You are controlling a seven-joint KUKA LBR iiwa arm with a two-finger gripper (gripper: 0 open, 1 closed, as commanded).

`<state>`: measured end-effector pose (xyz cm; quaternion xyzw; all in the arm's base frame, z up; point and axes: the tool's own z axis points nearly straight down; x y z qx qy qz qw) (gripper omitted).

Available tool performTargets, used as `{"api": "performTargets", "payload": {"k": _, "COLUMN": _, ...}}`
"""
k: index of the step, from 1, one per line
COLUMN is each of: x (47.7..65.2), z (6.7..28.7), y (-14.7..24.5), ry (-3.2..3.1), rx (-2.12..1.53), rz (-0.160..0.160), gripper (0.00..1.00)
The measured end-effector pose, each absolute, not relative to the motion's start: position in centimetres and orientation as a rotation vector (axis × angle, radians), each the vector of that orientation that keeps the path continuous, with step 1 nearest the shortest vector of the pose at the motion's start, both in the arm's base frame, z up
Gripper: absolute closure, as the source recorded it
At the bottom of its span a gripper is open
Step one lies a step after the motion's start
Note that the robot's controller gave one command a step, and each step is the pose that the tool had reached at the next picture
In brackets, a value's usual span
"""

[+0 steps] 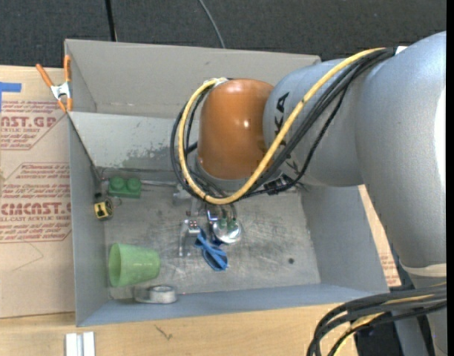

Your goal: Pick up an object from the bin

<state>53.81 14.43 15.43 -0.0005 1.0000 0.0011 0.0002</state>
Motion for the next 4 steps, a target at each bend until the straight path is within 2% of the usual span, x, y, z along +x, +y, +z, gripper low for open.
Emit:
{"api": "performTargets", "payload": {"k": 1, "x": 51.3, "z": 9.1, "y": 9.7, "ry": 3.129, "rx": -0.230, "rz": 0.002, "gripper": 0.00}}
{"api": "performTargets", "payload": {"k": 2, "x": 53.3, "z": 7.4, "y": 4.6, "ry": 3.062, "rx": -0.614, "rz": 0.003, "gripper": 0.00}}
{"api": "performTargets", "payload": {"k": 3, "x": 53.1, "z": 7.4, "y": 4.4, "ry": 3.070, "rx": -0.614, "rz": -0.001, "gripper": 1.00}}
{"api": "performTargets", "payload": {"k": 4, "x": 57.4, "z": 23.8, "y": 5.0, "ry": 2.921, "rx": -1.130, "rz": -0.002, "gripper": 1.00}}
